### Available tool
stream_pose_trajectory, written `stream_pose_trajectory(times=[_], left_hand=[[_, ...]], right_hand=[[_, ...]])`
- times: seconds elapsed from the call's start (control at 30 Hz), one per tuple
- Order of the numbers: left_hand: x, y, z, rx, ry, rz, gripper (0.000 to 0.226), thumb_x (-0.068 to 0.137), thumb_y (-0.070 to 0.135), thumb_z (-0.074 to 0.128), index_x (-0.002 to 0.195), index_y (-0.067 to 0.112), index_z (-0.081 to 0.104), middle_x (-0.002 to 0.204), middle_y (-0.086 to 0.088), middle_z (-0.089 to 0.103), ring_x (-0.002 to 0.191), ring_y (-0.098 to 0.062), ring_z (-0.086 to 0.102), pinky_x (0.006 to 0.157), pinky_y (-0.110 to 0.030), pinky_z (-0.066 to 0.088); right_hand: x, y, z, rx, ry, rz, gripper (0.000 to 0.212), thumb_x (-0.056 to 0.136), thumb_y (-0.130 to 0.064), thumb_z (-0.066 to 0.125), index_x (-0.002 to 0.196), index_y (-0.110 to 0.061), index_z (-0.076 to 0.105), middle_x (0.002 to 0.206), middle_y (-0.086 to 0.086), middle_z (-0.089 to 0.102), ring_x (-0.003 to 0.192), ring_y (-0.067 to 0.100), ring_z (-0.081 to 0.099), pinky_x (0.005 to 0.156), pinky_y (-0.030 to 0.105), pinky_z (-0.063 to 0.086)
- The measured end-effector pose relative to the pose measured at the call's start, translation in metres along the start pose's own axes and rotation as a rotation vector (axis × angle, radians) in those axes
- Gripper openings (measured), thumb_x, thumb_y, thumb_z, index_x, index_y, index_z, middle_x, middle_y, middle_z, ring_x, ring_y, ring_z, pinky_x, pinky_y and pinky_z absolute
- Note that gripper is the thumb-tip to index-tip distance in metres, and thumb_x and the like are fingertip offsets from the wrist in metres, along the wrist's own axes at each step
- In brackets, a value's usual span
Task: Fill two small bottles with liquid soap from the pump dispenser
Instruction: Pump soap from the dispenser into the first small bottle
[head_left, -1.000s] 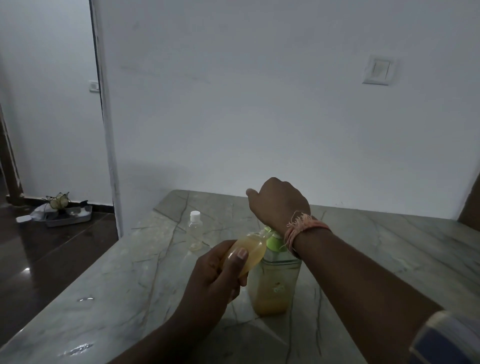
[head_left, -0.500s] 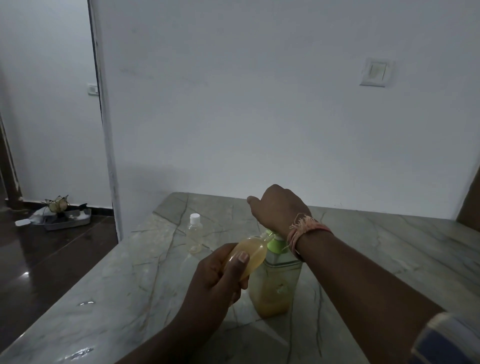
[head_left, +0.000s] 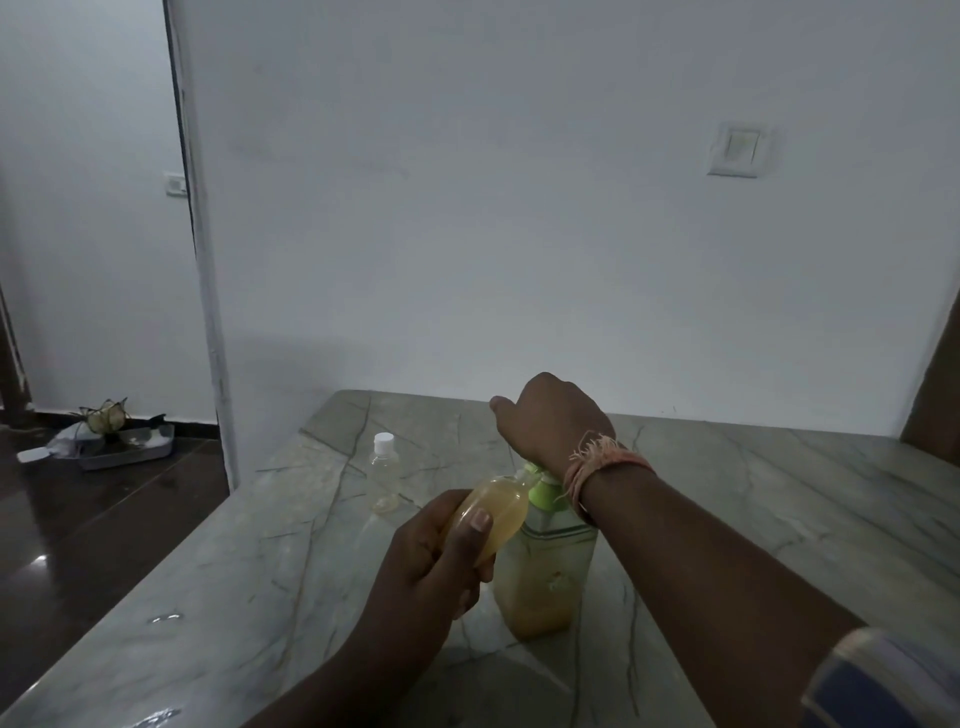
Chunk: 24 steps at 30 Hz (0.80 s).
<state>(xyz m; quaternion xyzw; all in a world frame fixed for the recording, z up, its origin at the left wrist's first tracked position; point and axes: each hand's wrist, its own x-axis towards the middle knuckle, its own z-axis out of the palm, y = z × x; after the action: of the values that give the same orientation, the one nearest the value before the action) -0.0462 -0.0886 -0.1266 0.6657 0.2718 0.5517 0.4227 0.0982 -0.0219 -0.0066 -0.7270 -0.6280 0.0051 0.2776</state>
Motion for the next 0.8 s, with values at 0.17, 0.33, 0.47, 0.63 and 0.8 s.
stream_pose_trajectory(times=[0.17,0.33,0.47,0.63,0.8], left_hand=[[0.0,-0.004,0.0,-0.018,-0.011,-0.006,0.034,0.095,0.049,0.053,0.113,0.023,0.065,0.068,-0.004,0.062,0.052,-0.015,0.051,0.048,-0.027,0.044],[0.001,-0.003,-0.002,-0.077,-0.069,-0.042,0.033,0.092,0.05,0.056,0.114,0.026,0.064,0.072,-0.006,0.064,0.054,-0.019,0.051,0.048,-0.029,0.045],[0.003,-0.005,-0.007,-0.196,-0.127,-0.11,0.026,0.094,0.036,0.056,0.116,0.022,0.06,0.078,-0.015,0.066,0.057,-0.026,0.053,0.05,-0.03,0.047],[0.007,-0.004,-0.012,-0.287,-0.144,-0.171,0.044,0.092,0.029,0.055,0.128,0.007,0.045,0.087,-0.018,0.066,0.066,-0.028,0.061,0.057,-0.035,0.05],[0.012,-0.009,-0.014,-0.291,-0.011,-0.154,0.04,0.092,0.033,0.052,0.123,0.007,0.048,0.09,-0.016,0.067,0.071,-0.029,0.064,0.056,-0.037,0.053]], right_hand=[[0.0,0.002,0.0,-0.005,-0.034,0.069,0.03,0.089,-0.036,0.05,0.066,-0.017,0.05,0.071,0.001,0.054,0.068,0.022,0.056,0.061,0.027,0.041],[0.001,0.004,0.0,0.087,0.007,0.089,0.033,0.088,-0.04,0.049,0.066,-0.015,0.05,0.073,0.003,0.059,0.07,0.024,0.06,0.062,0.029,0.042],[0.004,-0.001,-0.004,0.232,0.067,0.116,0.037,0.082,-0.043,0.048,0.06,-0.013,0.052,0.067,0.003,0.063,0.064,0.025,0.06,0.06,0.029,0.044],[0.003,-0.005,-0.014,0.292,0.132,0.076,0.045,0.083,-0.045,0.047,0.054,-0.011,0.053,0.056,0.001,0.059,0.059,0.027,0.06,0.058,0.029,0.046],[-0.02,-0.027,-0.029,0.128,0.261,-0.141,0.053,0.092,-0.046,0.048,0.051,-0.014,0.046,0.051,0.001,0.05,0.055,0.028,0.057,0.055,0.028,0.043]])
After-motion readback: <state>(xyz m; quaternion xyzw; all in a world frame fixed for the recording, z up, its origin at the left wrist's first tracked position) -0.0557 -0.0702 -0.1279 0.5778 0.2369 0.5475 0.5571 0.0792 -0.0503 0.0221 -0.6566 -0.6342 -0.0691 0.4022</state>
